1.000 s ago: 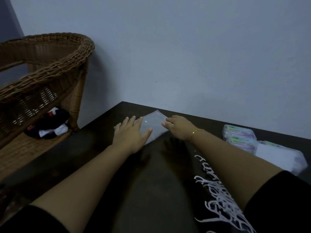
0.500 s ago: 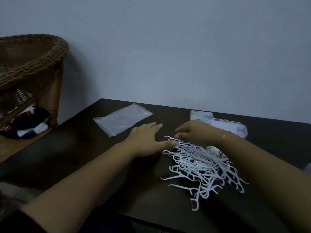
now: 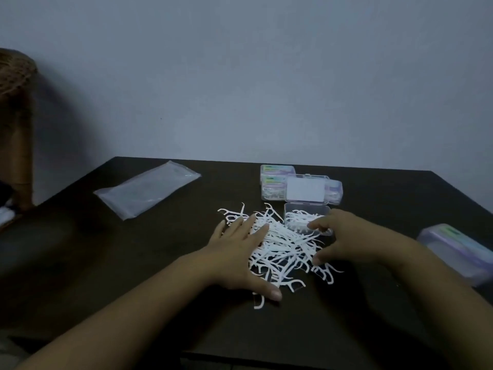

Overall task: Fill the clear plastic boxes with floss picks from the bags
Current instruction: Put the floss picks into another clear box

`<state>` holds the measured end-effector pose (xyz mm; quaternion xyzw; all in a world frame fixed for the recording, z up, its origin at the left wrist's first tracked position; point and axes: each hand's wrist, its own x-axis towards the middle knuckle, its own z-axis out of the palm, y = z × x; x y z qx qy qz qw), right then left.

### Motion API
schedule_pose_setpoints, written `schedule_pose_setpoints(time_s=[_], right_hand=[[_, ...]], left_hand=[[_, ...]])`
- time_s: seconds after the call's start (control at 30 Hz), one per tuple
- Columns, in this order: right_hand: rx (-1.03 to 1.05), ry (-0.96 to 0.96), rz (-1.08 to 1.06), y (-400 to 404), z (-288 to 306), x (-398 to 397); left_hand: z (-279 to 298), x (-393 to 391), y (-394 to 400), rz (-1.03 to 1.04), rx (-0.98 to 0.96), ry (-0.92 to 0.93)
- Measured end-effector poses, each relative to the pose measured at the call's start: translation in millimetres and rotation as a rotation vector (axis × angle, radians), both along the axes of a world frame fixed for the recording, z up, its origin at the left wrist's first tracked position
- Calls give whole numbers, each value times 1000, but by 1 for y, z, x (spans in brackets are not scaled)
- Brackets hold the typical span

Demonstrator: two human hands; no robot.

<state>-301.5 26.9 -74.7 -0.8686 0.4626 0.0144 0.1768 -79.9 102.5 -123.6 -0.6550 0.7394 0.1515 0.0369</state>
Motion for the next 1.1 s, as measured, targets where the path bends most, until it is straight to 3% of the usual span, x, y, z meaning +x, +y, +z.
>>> schedule_pose_setpoints(time_s=[0.13,0.4,0.67,0.93,1.1], right_hand=[[-97,-132,51,-6,-12,4],[-244,-149,102,-6,-23,1],[-317,-188,124,-9,-30,-1],[-137,-343,62,-8,-20,-5],[63,-473,-78,-14,-10,-18]], left_hand=[[6,3,-14,10,-53,-1],[32,-16,-54,10,-330,77],[30,-23,-68,78,-192,191],[31,-14,-59,49,-142,105],[31,-6,-57,132,-111,193]])
